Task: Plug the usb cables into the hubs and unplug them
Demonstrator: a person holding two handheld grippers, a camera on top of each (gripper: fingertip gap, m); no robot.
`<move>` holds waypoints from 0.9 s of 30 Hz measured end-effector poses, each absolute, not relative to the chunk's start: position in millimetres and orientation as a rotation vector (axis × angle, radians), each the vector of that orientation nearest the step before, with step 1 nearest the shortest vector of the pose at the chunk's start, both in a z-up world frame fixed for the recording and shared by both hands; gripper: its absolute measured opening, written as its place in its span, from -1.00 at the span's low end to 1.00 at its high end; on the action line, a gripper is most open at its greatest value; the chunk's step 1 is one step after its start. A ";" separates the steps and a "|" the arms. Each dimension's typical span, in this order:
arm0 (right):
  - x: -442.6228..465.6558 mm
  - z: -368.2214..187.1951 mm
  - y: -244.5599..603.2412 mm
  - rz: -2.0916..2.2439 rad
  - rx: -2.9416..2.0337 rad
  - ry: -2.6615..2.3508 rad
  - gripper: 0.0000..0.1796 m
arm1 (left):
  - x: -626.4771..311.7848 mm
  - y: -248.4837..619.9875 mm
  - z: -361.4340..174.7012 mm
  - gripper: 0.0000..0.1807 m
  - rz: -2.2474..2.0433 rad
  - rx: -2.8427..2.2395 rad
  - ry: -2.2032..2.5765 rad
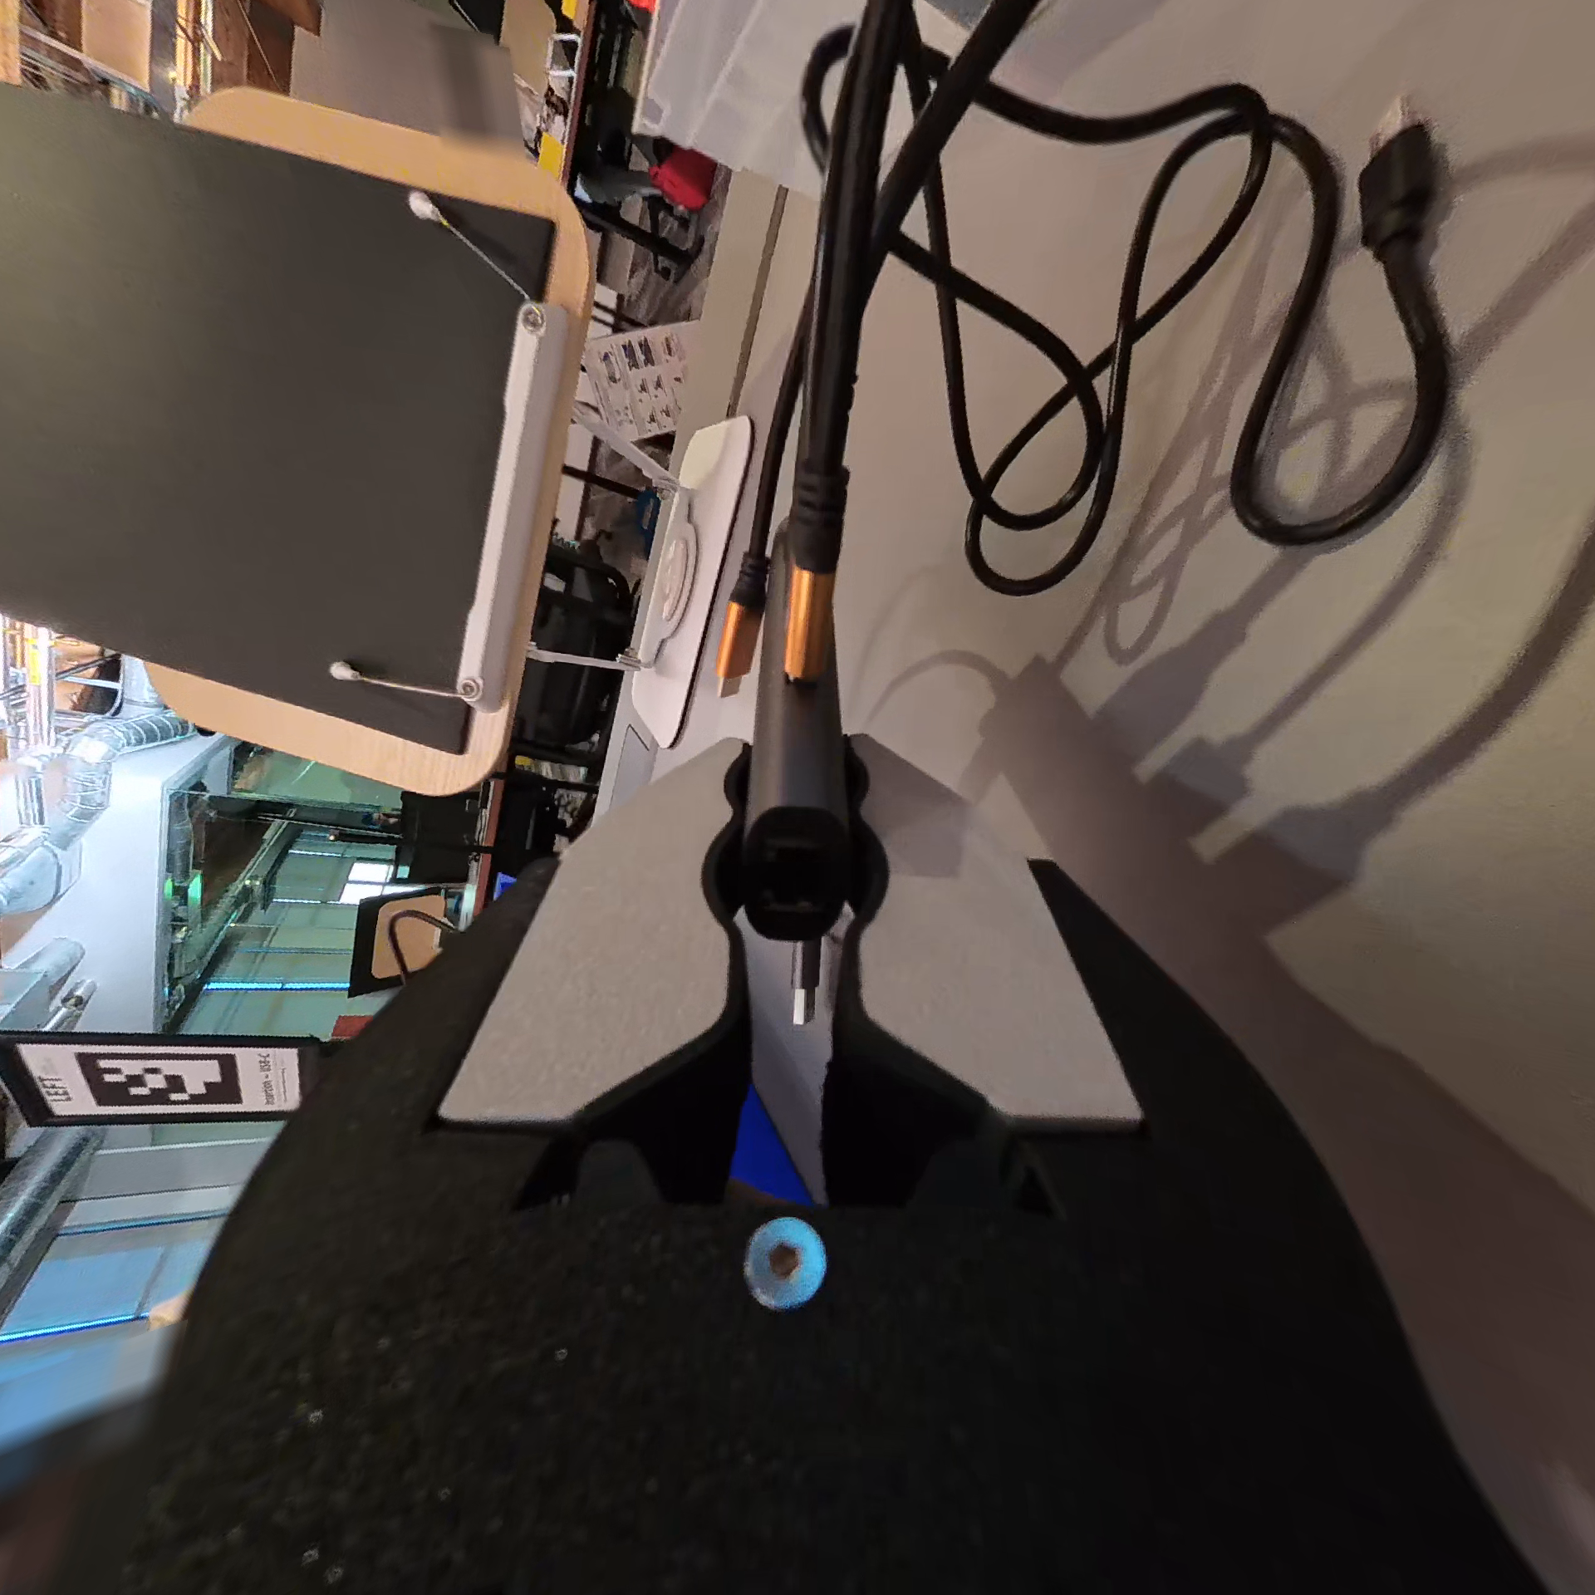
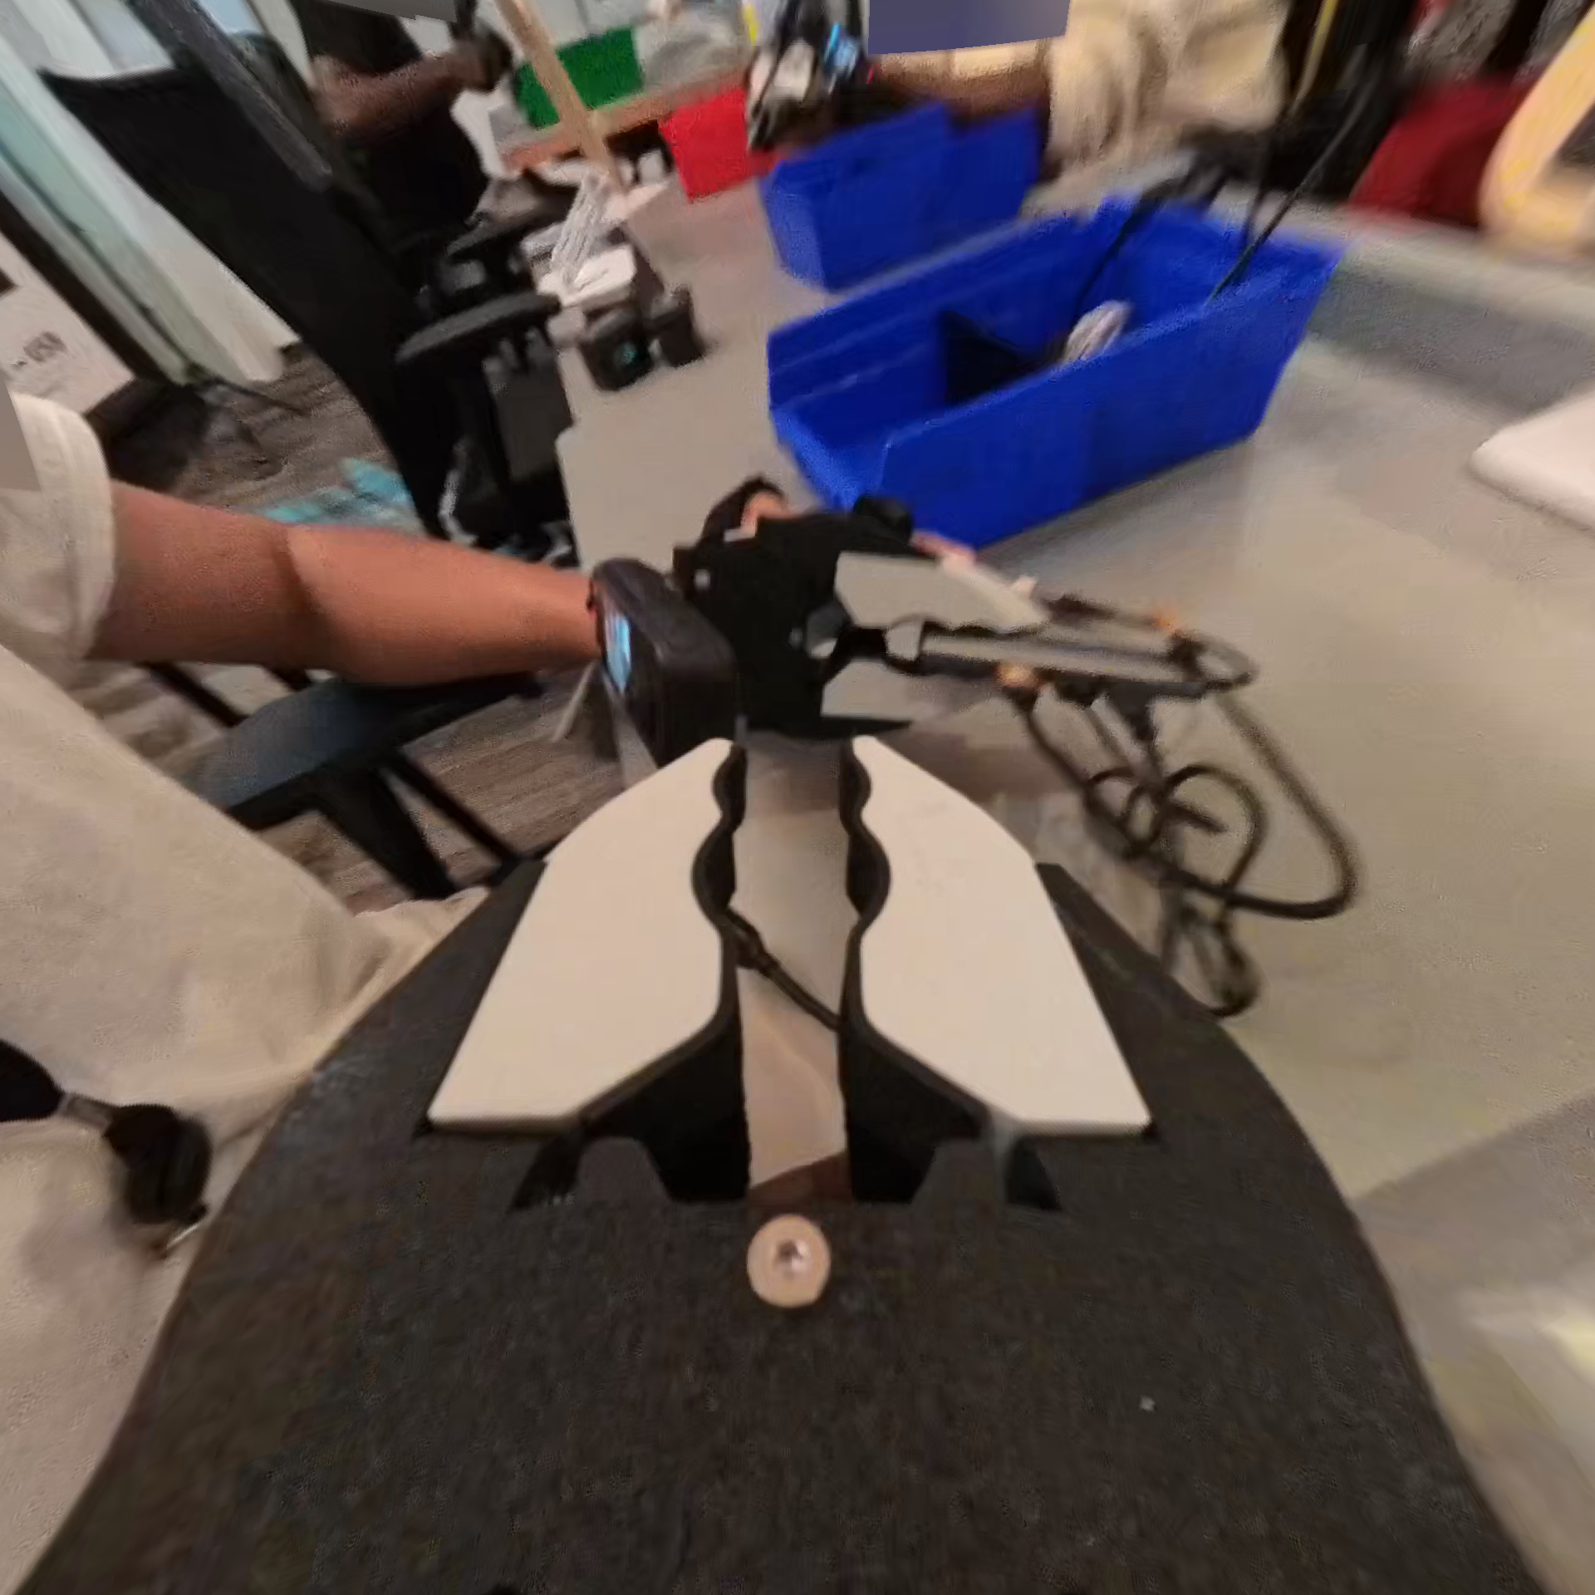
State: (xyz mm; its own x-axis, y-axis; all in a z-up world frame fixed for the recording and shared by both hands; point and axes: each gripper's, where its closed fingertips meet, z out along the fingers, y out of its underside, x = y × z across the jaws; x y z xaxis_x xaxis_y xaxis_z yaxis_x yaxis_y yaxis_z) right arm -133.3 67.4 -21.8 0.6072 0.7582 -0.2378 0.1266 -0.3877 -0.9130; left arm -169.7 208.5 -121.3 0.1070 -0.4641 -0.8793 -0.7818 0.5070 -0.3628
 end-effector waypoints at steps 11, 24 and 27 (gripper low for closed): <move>-145.5 -96.6 146.4 0.572 -1.843 -0.321 -0.58 | -160.7 190.4 -117.0 -0.82 0.275 -1.085 1.528; -140.1 -104.5 149.2 0.579 -1.862 -0.329 -0.84 | -155.0 186.6 -125.1 -0.82 0.281 -1.089 1.561; -137.3 -97.3 146.8 0.628 -1.828 -0.311 -0.84 | -152.2 185.9 -118.1 -0.81 0.264 -1.079 1.554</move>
State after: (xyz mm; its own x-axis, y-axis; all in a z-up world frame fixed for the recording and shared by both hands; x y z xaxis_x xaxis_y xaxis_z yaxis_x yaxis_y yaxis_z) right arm -137.3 146.8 -97.3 0.8234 0.5015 -0.2654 -0.0930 -0.3422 -0.9350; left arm -152.2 185.9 -118.1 0.0925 -0.4824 -0.8711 -0.7426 0.5493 -0.3831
